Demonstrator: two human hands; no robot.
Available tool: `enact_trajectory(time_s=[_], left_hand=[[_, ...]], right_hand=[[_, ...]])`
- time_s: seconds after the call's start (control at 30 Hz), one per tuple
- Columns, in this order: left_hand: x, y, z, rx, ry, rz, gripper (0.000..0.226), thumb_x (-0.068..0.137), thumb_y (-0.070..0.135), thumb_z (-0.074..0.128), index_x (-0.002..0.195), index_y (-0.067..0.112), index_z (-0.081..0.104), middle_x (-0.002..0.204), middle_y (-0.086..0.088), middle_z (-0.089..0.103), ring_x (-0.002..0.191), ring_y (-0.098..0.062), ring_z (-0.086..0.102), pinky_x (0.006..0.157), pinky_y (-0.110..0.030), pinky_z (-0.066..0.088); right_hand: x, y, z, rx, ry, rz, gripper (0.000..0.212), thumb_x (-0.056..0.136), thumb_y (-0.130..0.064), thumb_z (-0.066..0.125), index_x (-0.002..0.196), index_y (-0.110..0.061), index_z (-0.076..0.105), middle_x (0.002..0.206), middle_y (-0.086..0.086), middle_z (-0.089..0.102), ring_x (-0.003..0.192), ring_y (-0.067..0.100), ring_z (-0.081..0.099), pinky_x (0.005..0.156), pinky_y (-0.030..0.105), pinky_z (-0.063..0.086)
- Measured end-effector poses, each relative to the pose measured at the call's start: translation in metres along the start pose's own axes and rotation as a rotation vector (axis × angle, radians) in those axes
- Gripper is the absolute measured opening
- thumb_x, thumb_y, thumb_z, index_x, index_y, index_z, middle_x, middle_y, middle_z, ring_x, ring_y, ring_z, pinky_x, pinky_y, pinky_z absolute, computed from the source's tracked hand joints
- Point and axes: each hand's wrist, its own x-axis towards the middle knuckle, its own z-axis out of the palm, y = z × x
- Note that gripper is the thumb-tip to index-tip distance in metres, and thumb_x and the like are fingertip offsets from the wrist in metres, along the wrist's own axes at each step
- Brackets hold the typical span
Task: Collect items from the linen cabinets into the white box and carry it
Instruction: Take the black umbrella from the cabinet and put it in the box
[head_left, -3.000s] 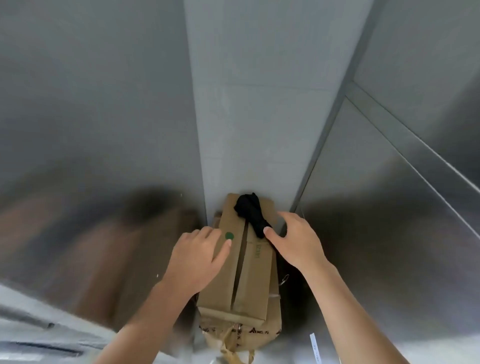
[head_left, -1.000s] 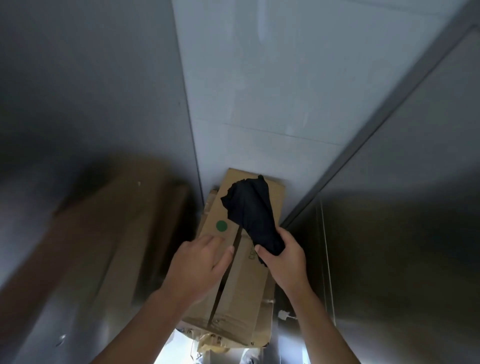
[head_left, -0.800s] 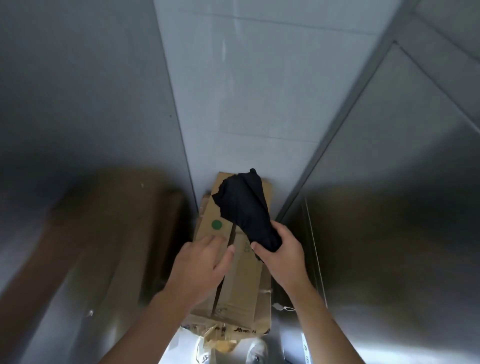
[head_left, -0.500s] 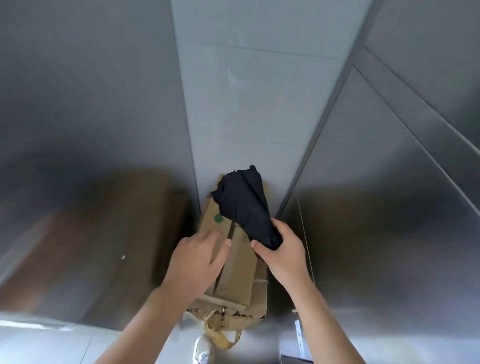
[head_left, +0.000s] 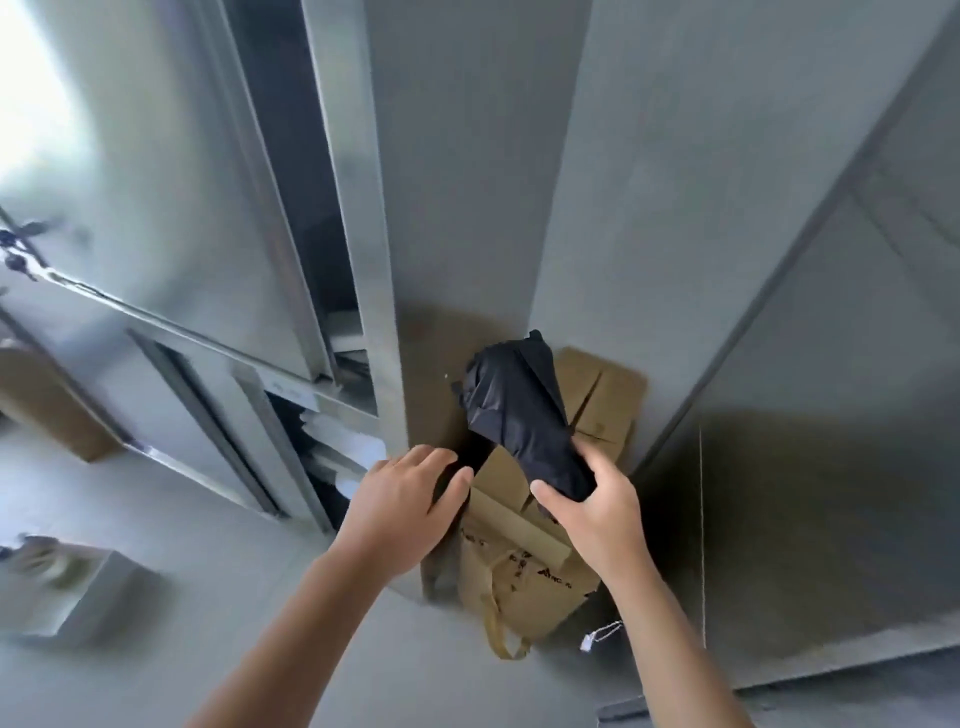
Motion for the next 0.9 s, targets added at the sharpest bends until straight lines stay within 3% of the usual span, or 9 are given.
enact_trajectory(time_s=[0.23,0.4,0.5,0.63,0.9], left_hand=[[-0.072,-0.057,-0.052,-0.01,0.057,-0.052,0.051,0.098,0.059,0.027,0.123,0.03,0.061,0.123,0.013,0.063,0.1,-0.014,0.064,0.089,-0.031,0.044],[-0.141,-0.122,-0.096,0.02,0.117,-0.139,0.041,0.1,0.053,0.036,0.119,0.028,0.063,0.118,0.012,0.065,0.097,-0.019,0.064,0.08,-0.027,0.039],[-0.183,-0.162,-0.124,0.063,0.127,-0.186,0.043,0.1,0.053,0.036,0.118,0.026,0.063,0.116,0.009,0.066,0.095,-0.023,0.065,0.082,-0.03,0.043],[-0.236,-0.203,-0.157,0.124,0.156,-0.263,0.048,0.099,0.054,0.032,0.122,0.025,0.062,0.119,0.009,0.066,0.103,-0.018,0.065,0.09,-0.031,0.043],[-0.344,-0.266,-0.206,0.087,0.328,-0.62,0.046,0.097,0.057,0.031,0.124,0.033,0.06,0.122,0.015,0.064,0.106,-0.018,0.062,0.088,-0.033,0.045]], right_hand=[[-0.05,-0.062,0.049,-0.005,-0.1,-0.097,0.056,0.079,-0.037,0.085,0.129,-0.026,0.064,0.121,-0.017,0.068,0.112,0.003,0.064,0.097,0.029,0.056],[-0.093,-0.114,0.113,0.047,-0.169,-0.151,0.053,0.076,-0.032,0.085,0.124,-0.037,0.063,0.113,-0.031,0.065,0.107,-0.01,0.06,0.082,0.006,0.049],[-0.118,-0.143,0.158,0.101,-0.23,-0.171,0.048,0.076,-0.027,0.084,0.114,-0.047,0.063,0.111,-0.026,0.068,0.103,-0.002,0.065,0.083,0.02,0.055],[-0.146,-0.174,0.213,0.161,-0.344,-0.206,0.052,0.073,-0.029,0.084,0.121,-0.031,0.066,0.114,-0.013,0.07,0.102,0.017,0.069,0.087,0.045,0.059],[-0.184,-0.244,0.317,0.13,-0.603,-0.388,0.045,0.072,-0.037,0.077,0.114,-0.043,0.063,0.105,-0.019,0.068,0.094,0.003,0.066,0.079,0.036,0.06]])
